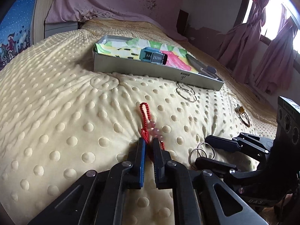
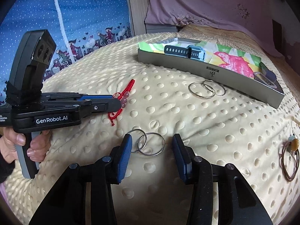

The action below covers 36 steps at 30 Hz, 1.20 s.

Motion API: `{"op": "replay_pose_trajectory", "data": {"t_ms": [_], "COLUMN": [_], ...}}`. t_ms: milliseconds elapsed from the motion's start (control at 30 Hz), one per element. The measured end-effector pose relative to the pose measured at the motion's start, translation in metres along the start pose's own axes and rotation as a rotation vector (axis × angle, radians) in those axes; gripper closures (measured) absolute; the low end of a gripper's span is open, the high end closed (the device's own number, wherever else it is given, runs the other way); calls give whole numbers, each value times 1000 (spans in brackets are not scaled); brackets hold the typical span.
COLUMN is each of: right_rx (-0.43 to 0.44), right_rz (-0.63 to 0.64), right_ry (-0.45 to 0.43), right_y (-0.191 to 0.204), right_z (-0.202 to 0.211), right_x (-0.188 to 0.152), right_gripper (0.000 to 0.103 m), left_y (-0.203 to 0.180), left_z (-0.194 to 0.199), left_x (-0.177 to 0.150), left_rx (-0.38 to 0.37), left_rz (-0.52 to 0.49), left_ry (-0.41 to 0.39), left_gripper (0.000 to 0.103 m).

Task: Organize jewelry
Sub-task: 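Grasp the red beaded string bracelet with the left tool while the right tool grasps a silver ring, then carry the red bracelet and silver ring into the tray and open both tools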

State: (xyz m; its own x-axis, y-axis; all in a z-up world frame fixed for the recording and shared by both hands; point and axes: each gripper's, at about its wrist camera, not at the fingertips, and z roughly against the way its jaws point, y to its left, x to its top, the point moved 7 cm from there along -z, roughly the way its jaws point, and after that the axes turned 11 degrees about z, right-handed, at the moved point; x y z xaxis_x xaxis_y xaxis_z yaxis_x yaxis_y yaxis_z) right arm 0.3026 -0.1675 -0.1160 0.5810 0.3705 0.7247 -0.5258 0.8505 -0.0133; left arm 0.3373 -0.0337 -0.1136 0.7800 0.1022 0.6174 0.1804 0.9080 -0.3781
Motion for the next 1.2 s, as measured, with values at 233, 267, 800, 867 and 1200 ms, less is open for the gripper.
{"op": "replay_pose_trajectory", "data": {"t_ms": [233, 267, 800, 867, 1200], "right_rx": [-21, -23, -62, -65, -114], "right_rz": [8, 12, -90, -109, -141], "right_ry": [1, -4, -157, -169, -244], "right_y": [0, 1, -25, -30, -71], "right_z": [0, 2, 36, 37, 43], "right_x": [-2, -2, 1, 2, 32], "right_gripper": [77, 77, 77, 77, 77], "left_y": [-4, -6, -28, -32, -40], "left_z": [8, 10, 30, 33, 33], "left_x": [1, 0, 6, 10, 68], "left_rx": [-6, -5, -24, -28, -51], "left_rz": [2, -4, -42, -44, 53], "left_ry": [-35, -41, -118, -136, -264], "left_gripper": [99, 99, 99, 99, 99]}}
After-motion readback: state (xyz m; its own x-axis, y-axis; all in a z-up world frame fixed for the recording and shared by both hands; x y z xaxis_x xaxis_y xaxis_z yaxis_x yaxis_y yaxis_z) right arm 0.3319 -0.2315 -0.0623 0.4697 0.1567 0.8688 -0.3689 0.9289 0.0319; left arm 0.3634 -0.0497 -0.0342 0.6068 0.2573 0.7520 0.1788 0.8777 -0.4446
